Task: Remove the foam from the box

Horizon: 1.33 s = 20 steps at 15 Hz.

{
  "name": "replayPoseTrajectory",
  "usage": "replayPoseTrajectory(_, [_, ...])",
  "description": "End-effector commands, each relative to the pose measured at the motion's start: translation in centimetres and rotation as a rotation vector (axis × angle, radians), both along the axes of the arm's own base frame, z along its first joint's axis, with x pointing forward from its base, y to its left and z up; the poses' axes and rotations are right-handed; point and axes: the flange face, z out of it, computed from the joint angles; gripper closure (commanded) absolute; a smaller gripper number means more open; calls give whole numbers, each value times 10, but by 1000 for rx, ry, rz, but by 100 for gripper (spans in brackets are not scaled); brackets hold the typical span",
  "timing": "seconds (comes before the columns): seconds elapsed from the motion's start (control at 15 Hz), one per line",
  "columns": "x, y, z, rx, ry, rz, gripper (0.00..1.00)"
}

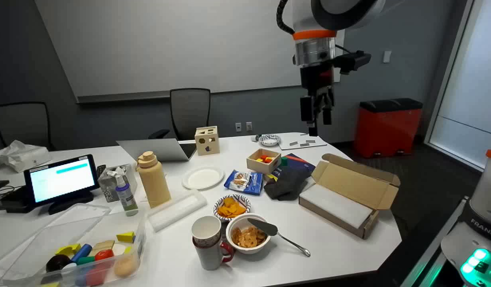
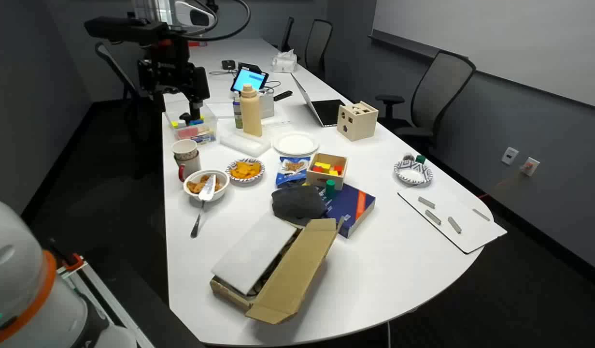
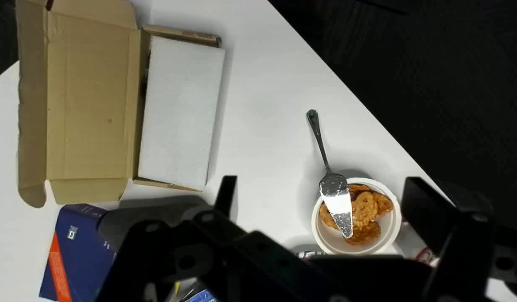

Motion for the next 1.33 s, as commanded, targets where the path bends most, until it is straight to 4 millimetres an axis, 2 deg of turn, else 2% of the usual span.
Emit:
replayPoseTrajectory(0.0, [0, 0, 0, 0, 0, 0, 0])
replayPoseTrajectory(0.53, [0, 0, 0, 0, 0, 0, 0])
replayPoseTrajectory(0.6, [2, 3, -6, -14, 1, -6, 0])
replayPoseTrajectory(0.8, [10, 8, -48, -43, -5, -27, 0])
replayPoseTrajectory(1.0, [21, 8, -101, -78, -20, -27, 0])
replayPoseTrajectory(1.27, [44, -1, -162, -127, -62, -37, 0])
